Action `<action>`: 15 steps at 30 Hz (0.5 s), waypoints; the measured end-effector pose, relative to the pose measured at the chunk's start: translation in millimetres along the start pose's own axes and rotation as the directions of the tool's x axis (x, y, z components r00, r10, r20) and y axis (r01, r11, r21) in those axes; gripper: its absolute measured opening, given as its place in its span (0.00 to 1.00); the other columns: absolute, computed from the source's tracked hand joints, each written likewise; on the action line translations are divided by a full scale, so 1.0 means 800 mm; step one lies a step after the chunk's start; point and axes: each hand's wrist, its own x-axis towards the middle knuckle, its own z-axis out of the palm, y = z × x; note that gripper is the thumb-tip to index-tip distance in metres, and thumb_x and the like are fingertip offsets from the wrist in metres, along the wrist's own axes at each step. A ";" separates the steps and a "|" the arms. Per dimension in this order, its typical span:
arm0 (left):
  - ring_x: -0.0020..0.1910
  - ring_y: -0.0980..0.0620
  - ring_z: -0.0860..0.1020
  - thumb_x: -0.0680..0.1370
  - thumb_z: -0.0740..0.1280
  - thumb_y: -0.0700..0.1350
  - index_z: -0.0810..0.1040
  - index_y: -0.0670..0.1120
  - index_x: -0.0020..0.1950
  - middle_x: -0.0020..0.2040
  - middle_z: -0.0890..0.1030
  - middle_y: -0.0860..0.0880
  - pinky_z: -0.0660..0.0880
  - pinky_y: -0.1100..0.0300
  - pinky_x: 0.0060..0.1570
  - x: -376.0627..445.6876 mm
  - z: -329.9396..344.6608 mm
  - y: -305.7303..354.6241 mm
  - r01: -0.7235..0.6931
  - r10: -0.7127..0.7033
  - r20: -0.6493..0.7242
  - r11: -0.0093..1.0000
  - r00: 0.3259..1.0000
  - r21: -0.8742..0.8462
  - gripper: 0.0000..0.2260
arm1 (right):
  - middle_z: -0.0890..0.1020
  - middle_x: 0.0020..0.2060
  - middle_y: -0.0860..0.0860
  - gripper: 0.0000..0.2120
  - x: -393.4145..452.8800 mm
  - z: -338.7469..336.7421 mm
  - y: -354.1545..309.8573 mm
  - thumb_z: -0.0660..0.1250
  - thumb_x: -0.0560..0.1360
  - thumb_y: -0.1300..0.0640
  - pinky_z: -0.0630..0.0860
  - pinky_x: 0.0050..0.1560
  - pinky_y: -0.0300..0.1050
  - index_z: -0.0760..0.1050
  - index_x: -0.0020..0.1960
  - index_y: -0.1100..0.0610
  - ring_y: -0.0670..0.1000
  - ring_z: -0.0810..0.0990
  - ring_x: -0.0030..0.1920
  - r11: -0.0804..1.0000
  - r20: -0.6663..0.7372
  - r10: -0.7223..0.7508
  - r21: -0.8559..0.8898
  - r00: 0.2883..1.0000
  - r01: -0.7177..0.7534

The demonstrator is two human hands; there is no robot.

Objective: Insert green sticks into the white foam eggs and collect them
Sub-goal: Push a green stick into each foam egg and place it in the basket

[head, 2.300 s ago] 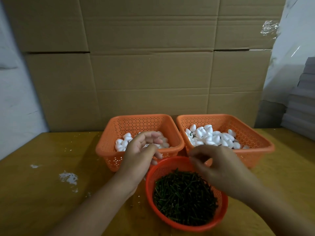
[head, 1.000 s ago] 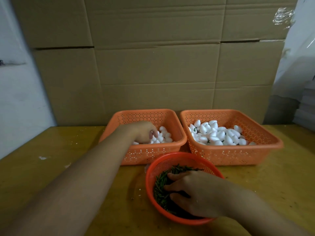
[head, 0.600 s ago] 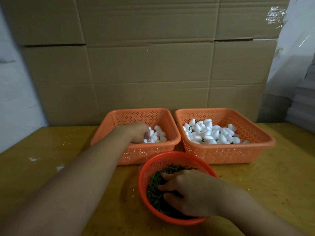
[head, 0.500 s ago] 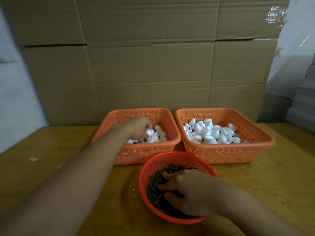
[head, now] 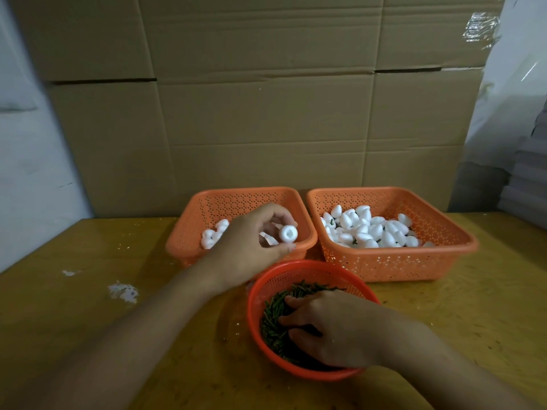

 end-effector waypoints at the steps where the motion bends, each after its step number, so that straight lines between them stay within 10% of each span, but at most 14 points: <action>1: 0.49 0.59 0.82 0.74 0.75 0.38 0.78 0.55 0.51 0.50 0.83 0.57 0.78 0.64 0.46 -0.005 0.005 0.000 -0.006 0.006 -0.003 1.000 1.000 -0.019 0.14 | 0.62 0.79 0.47 0.19 0.000 0.000 0.000 0.57 0.83 0.46 0.70 0.61 0.42 0.71 0.73 0.43 0.54 0.80 0.57 1.000 0.000 -0.004 0.000 1.000 0.004; 15: 0.53 0.58 0.82 0.73 0.77 0.38 0.80 0.56 0.51 0.54 0.81 0.62 0.80 0.63 0.50 -0.026 0.023 -0.007 -0.008 -0.007 -0.222 0.998 0.975 -0.068 0.15 | 0.64 0.78 0.50 0.20 0.000 0.003 0.002 0.57 0.82 0.46 0.67 0.70 0.46 0.70 0.74 0.44 0.53 0.72 0.71 0.999 -0.026 -0.029 0.016 0.999 0.029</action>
